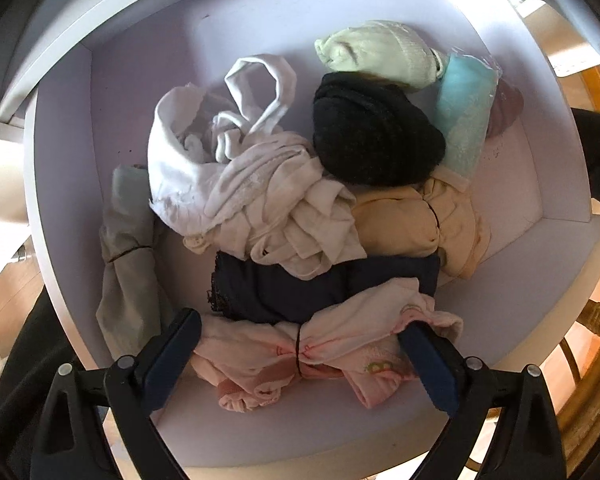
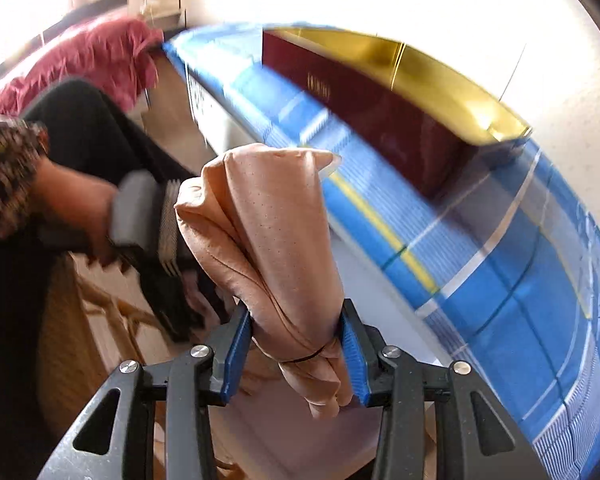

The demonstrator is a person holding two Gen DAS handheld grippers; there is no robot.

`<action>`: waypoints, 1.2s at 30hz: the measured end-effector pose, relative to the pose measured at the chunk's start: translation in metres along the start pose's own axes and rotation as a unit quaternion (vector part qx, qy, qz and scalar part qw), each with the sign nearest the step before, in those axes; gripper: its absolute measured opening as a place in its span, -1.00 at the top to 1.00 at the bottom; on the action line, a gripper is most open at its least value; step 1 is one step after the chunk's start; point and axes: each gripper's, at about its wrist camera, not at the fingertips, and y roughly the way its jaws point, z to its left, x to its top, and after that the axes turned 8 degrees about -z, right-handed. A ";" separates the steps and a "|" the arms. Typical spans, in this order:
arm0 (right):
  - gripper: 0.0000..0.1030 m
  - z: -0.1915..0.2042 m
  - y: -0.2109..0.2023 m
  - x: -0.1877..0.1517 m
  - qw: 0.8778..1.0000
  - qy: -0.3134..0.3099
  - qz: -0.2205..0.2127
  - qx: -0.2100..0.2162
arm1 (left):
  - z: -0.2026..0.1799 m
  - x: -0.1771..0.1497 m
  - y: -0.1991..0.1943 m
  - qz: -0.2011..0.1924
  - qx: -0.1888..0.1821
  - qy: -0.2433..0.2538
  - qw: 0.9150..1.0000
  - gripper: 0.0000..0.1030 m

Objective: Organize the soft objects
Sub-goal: 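Lift the peach garment with the right gripper and carry it into the red box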

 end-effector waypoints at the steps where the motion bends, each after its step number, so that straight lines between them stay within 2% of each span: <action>1: 0.18 -0.001 -0.004 -0.008 1.000 0.011 -0.013 0.002 | -0.001 0.000 -0.002 0.000 0.001 0.000 1.000 -0.94; 6: 0.18 0.001 -0.030 0.015 0.995 0.083 -0.061 0.015 | -0.002 -0.002 0.004 0.007 -0.002 -0.014 1.000 -0.94; 10: 0.18 -0.016 -0.055 0.033 0.978 0.182 -0.104 0.017 | -0.001 -0.003 0.007 0.008 -0.003 -0.015 1.000 -0.93; 12: 0.18 -0.035 -0.066 0.038 0.964 0.235 -0.121 0.021 | -0.002 -0.004 0.007 0.006 -0.009 -0.014 1.000 -0.83; 14: 0.18 -0.052 -0.069 0.045 0.950 0.281 -0.136 0.024 | -0.004 -0.003 0.006 0.004 -0.027 -0.016 0.999 -0.53; 16: 0.18 -0.063 -0.071 0.057 0.934 0.318 -0.162 0.030 | -0.007 -0.004 0.004 0.002 -0.036 -0.016 0.999 -0.40; 20: 0.18 -0.084 -0.075 0.076 0.916 0.355 -0.186 0.014 | -0.015 -0.006 0.003 -0.006 -0.037 -0.004 0.999 -0.19; 23: 0.18 -0.108 -0.078 0.097 0.911 0.371 -0.176 -0.024 | -0.023 -0.008 0.000 -0.014 -0.035 0.013 0.999 -0.02; 28: 0.18 -0.138 -0.062 0.126 0.900 0.404 -0.125 -0.102 | -0.042 -0.008 0.003 -0.016 -0.011 0.039 0.999 -0.12; 30: 0.18 -0.148 -0.055 0.137 0.898 0.408 -0.119 -0.109 | -0.042 -0.008 0.005 -0.014 -0.015 0.031 0.999 -0.13; 32: 0.18 -0.162 -0.047 0.150 0.889 0.429 -0.125 -0.104 | -0.040 -0.008 0.006 -0.013 -0.019 0.027 0.999 -0.14; 36: 0.18 -0.187 -0.018 0.164 0.861 0.486 -0.121 -0.090 | -0.045 -0.008 0.008 -0.013 -0.016 0.033 0.999 -0.14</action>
